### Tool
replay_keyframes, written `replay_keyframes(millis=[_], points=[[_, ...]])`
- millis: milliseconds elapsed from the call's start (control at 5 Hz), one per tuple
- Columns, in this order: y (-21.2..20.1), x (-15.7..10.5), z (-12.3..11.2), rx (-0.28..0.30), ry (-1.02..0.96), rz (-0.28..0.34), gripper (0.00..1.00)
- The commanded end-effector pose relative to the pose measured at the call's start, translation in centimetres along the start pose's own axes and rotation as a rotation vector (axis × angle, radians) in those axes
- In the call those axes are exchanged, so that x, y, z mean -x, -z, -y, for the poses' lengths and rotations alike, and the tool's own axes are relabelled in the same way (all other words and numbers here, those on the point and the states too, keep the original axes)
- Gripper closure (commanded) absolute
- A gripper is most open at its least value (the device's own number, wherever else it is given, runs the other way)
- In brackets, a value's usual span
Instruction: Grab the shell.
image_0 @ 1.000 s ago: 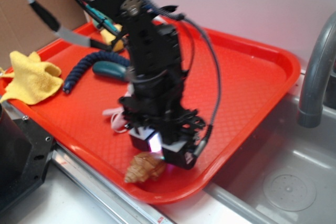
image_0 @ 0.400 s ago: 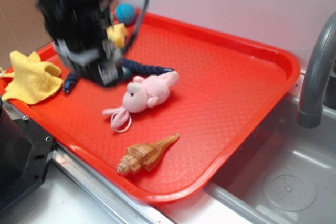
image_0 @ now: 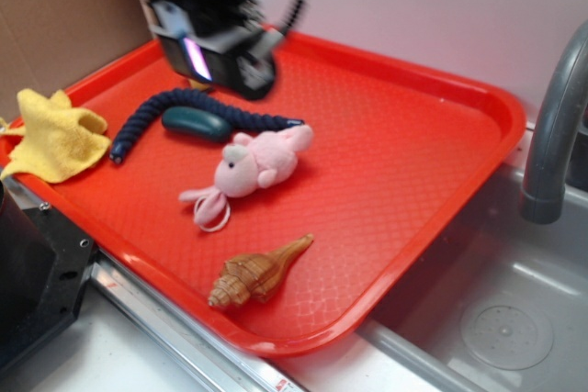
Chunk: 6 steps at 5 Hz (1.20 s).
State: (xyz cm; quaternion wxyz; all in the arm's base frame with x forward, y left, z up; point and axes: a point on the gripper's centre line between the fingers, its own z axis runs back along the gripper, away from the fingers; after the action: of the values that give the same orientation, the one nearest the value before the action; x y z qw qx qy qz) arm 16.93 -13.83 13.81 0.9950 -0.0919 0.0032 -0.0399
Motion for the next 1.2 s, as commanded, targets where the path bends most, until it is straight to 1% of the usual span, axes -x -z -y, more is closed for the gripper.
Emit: replay_keyframes(millis=[0, 200, 400, 600, 800, 1000], points=[[4.2, -1.0, 0.8, 0.003, 0.055, -0.080, 0.00], [5.8, -0.6, 1.3, 0.001, 0.061, -0.121, 0.00], [6.5, 0.3, 1.8, -0.028, 0.072, -0.144, 0.00], [7.1, 2.1, 2.1, -0.072, 0.081, -0.150, 0.00], [6.7, 3.6, 1.5, -0.129, 0.069, -0.142, 0.00], [6.7, 3.6, 1.5, -0.129, 0.069, -0.142, 0.00]])
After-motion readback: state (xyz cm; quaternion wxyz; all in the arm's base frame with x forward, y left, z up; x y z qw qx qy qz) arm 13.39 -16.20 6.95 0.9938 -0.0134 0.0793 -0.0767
